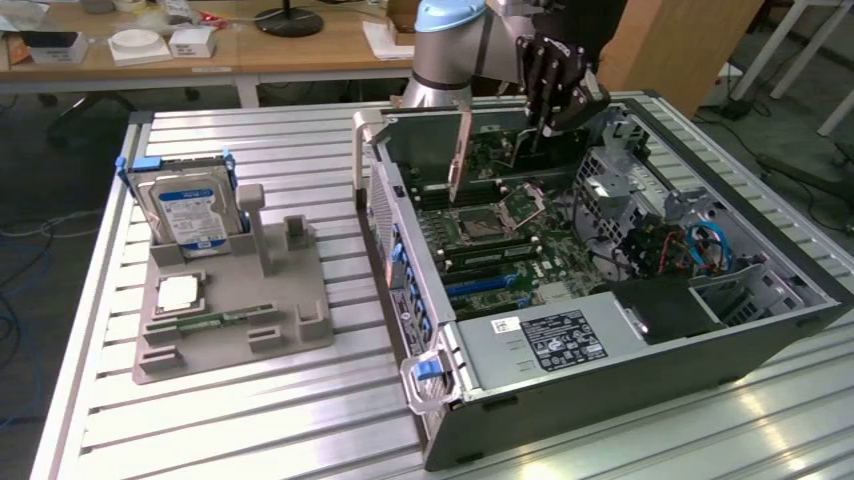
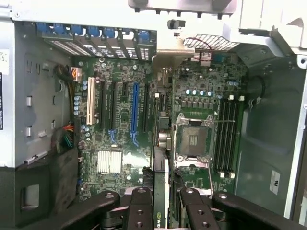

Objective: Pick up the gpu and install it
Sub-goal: 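Insert the gpu into the slot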

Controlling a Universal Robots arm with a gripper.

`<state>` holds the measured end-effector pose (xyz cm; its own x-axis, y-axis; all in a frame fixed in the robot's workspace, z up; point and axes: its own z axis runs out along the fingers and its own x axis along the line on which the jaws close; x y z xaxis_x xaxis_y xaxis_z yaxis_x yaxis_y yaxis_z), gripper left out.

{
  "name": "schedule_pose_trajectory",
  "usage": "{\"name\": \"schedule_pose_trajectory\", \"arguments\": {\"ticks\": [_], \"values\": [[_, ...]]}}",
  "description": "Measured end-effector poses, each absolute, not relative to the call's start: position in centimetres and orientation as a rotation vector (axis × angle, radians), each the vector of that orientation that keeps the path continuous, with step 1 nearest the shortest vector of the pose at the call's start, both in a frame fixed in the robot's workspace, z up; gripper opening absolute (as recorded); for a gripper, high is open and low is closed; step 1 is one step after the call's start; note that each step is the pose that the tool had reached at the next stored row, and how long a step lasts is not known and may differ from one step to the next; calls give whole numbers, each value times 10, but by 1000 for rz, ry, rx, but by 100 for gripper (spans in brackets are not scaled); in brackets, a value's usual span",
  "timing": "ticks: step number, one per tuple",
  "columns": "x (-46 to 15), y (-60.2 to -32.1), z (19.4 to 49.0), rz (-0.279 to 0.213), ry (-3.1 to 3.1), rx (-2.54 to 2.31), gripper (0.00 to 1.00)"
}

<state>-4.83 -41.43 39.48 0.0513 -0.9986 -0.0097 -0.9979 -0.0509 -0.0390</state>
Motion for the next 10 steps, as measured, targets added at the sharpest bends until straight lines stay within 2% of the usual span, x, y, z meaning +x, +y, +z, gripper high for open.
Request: {"name": "schedule_pose_trajectory", "arguments": {"ticks": [10], "values": [[-48, -424, 383, -31, 2165, -2228, 26]]}}
